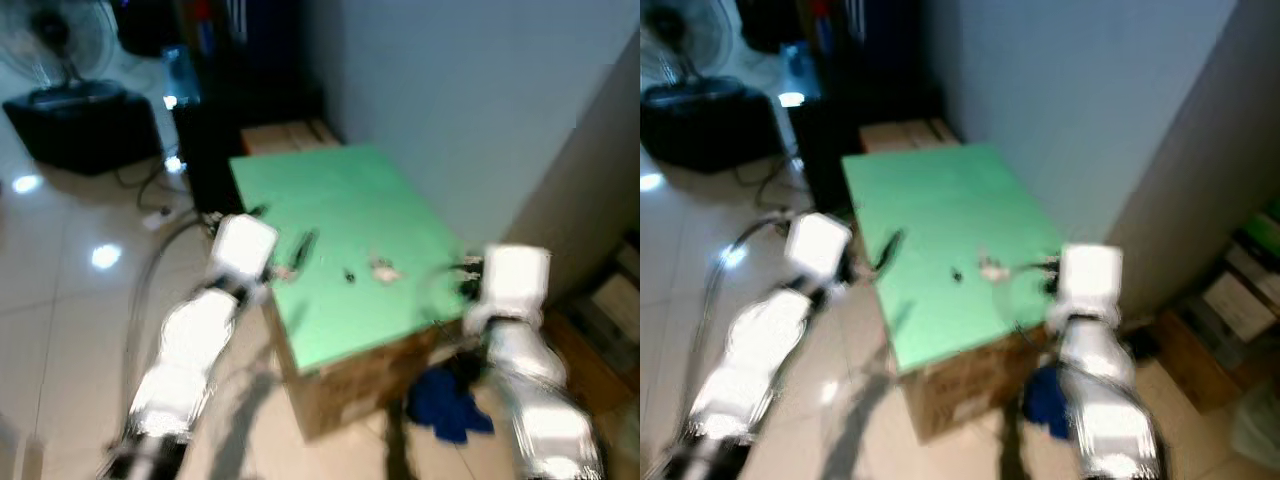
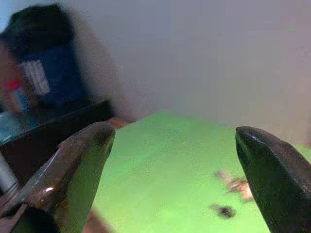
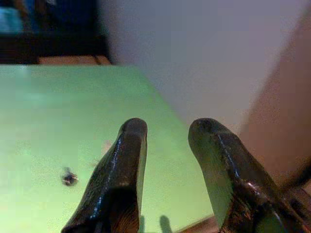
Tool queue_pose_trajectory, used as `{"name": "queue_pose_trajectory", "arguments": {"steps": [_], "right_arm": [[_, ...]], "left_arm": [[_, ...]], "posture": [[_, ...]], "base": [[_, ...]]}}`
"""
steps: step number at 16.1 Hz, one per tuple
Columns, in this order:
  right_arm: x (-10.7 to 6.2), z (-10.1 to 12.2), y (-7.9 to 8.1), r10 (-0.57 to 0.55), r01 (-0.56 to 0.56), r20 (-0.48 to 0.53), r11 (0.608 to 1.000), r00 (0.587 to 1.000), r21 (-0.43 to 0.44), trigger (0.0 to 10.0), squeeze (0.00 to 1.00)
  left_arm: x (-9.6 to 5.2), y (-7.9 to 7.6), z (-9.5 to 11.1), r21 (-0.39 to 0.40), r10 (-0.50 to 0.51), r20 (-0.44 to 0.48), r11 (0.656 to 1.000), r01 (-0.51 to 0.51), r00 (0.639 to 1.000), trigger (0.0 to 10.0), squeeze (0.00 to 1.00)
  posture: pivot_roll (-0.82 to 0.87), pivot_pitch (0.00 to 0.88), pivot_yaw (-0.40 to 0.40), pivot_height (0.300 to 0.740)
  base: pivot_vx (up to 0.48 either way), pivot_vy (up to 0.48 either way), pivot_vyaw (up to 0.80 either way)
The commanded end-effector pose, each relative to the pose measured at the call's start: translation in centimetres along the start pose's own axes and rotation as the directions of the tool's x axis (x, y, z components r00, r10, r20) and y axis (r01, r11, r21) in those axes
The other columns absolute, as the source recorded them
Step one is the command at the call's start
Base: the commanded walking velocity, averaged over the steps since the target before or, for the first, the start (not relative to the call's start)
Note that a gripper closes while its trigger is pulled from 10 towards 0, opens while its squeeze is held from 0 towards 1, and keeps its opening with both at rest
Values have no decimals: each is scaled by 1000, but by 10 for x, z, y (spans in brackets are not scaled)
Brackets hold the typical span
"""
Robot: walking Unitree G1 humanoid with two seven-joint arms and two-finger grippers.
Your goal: Hang keys on a hook
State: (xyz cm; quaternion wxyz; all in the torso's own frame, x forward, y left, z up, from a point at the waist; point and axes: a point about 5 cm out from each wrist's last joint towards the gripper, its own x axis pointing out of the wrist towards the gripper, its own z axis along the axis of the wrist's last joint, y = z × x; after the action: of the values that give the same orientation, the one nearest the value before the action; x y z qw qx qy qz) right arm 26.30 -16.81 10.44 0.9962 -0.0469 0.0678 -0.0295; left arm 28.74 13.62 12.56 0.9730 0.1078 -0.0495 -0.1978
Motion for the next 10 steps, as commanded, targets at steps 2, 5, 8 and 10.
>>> {"name": "queue_pose_trajectory", "arguments": {"steps": [2, 5, 8, 10], "right_arm": [[-1, -1, -13, -45, 45, -2, 999, 999, -25, 10000, 0], [-1, -1, -13, -40, 40, 0, 999, 999, -28, 10000, 0], [1, 0, -10, 16, -16, 6, 999, 1000, -40, 10000, 0], [2, 2, -6, 70, -69, 11, 995, 998, -73, 10000, 0]], "left_arm": [[5, -9, 5, -7, -36, 27, 999, 36, 999, 10000, 0], [0, -7, 1, -5, -30, 15, 1000, 30, 999, 10000, 0], [-1, -7, -1, -6, -20, 13, 1000, 20, 1000, 10000, 0], [-2, -6, -2, -5, -15, 10, 1000, 15, 1000, 10000, 0]], "posture": [[-157, 0, -26, 740], [-157, 0, -36, 740], [-157, 0, -42, 740], [-158, 0, -42, 740]], "base": [[283, 0, 0], [281, 0, -267], [282, 0, 0], [285, 0, 0]]}}
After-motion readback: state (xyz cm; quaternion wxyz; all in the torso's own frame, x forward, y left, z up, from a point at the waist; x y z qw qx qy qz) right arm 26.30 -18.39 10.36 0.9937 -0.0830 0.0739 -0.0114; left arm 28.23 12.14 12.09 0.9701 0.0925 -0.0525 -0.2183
